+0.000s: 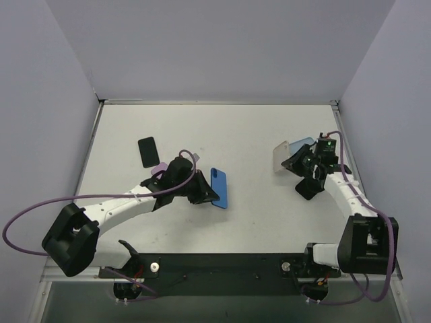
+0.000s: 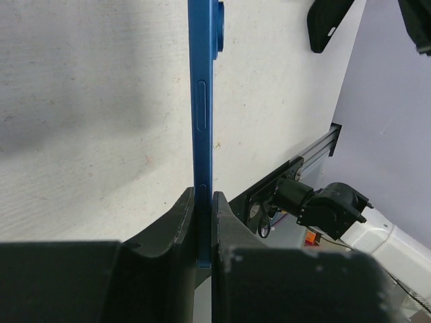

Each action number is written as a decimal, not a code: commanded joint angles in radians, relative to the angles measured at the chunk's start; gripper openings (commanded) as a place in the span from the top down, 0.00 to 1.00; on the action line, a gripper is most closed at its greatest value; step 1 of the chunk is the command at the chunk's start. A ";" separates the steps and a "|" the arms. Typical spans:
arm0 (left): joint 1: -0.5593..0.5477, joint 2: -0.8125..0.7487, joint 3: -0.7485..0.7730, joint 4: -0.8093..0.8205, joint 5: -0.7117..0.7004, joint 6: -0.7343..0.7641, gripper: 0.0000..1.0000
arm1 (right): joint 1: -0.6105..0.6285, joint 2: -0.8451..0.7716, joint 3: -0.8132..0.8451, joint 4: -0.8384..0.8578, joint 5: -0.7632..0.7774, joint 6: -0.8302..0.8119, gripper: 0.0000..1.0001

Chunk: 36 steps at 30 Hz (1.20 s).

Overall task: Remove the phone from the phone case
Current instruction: Place the phone case at the center of the board, then place the phone at the center of the board.

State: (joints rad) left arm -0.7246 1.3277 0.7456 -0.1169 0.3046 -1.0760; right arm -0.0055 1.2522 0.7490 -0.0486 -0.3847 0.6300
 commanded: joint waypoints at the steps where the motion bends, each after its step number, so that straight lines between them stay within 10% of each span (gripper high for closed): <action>1: 0.005 -0.021 0.005 0.103 0.039 0.005 1.00 | -0.066 0.104 -0.007 0.203 -0.229 0.063 1.00; 7: 0.008 -0.001 0.012 0.151 0.047 -0.004 1.00 | -0.085 0.183 -0.008 0.112 -0.137 0.109 0.94; 9: 0.010 0.014 0.024 0.151 0.050 0.001 1.00 | -0.090 0.197 0.025 0.005 0.009 0.119 0.59; 14: 0.019 0.044 0.067 0.141 0.053 0.019 1.00 | -0.094 0.156 0.029 -0.183 0.187 0.145 0.09; 36: 0.459 0.504 0.251 0.272 0.196 0.148 1.00 | -0.056 -0.353 -0.143 -0.306 0.107 0.082 0.07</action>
State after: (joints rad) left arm -0.2966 1.7988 0.9478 0.0490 0.4374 -0.9455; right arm -0.0700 0.9199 0.6338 -0.3187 -0.2401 0.7296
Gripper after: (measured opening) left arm 0.161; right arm 0.932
